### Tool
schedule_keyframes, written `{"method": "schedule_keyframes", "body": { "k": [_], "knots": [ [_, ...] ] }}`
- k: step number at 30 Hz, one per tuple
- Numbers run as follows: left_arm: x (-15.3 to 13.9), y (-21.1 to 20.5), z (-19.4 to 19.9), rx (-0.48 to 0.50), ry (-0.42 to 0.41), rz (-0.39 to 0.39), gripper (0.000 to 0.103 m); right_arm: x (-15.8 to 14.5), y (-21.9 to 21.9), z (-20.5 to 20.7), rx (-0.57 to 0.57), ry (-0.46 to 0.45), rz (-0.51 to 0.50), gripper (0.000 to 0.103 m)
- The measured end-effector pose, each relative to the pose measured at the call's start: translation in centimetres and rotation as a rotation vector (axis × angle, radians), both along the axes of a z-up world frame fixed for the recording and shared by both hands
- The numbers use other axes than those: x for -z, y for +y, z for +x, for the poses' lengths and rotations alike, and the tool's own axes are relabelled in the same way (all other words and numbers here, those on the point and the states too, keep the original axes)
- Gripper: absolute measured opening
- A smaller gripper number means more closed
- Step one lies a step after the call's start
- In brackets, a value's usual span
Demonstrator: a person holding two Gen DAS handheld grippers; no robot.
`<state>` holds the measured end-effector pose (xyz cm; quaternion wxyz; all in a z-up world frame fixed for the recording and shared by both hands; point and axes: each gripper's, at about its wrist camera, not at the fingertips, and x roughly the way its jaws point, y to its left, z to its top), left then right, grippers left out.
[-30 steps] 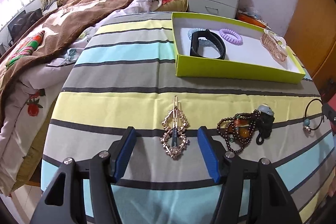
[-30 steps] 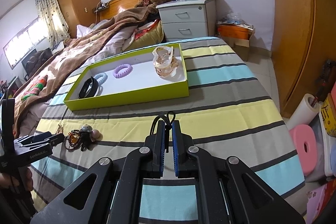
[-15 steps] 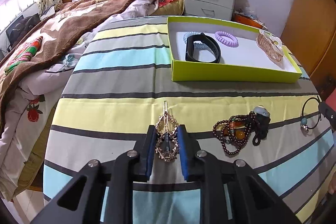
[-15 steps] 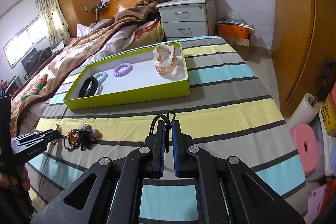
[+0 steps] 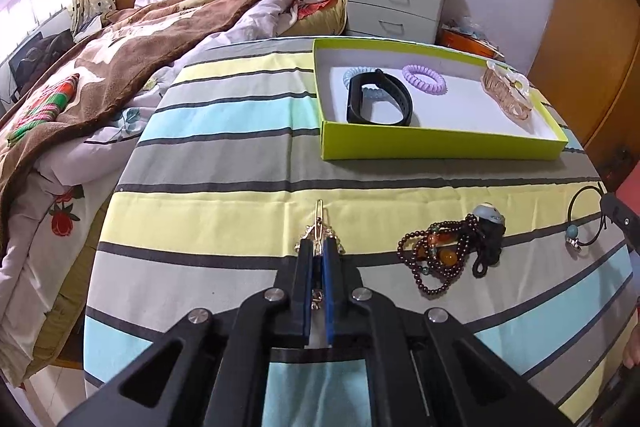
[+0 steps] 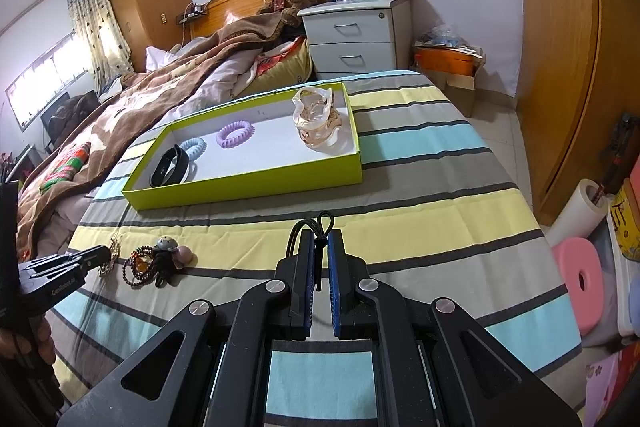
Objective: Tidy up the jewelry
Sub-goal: 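Grasp the gold pendant brooch with the left tool while the right tool holds the black tie, then carry the gold pendant and black cord tie into the green box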
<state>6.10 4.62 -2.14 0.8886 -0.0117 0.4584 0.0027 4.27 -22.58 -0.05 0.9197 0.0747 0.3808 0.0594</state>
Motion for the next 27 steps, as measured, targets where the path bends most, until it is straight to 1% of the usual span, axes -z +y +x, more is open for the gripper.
{"method": "schedule_keyframes", "body": {
  "k": [8,18,27],
  "knots": [
    [-0.2,0.0,-0.1,-0.004,-0.008,0.0,0.005,-0.1,0.0,0.0,0.001,-0.003,0.0,0.007],
    [-1.4,0.1,-0.3,0.006,-0.038,-0.005,0.005,-0.8,0.3,-0.1,-0.007,-0.019,-0.002,0.007],
    [-2.9,-0.5,-0.2,0.031,-0.066,-0.012,0.005,-2.8,1.0,-0.2,-0.033,-0.054,-0.001,0.007]
  ]
}}
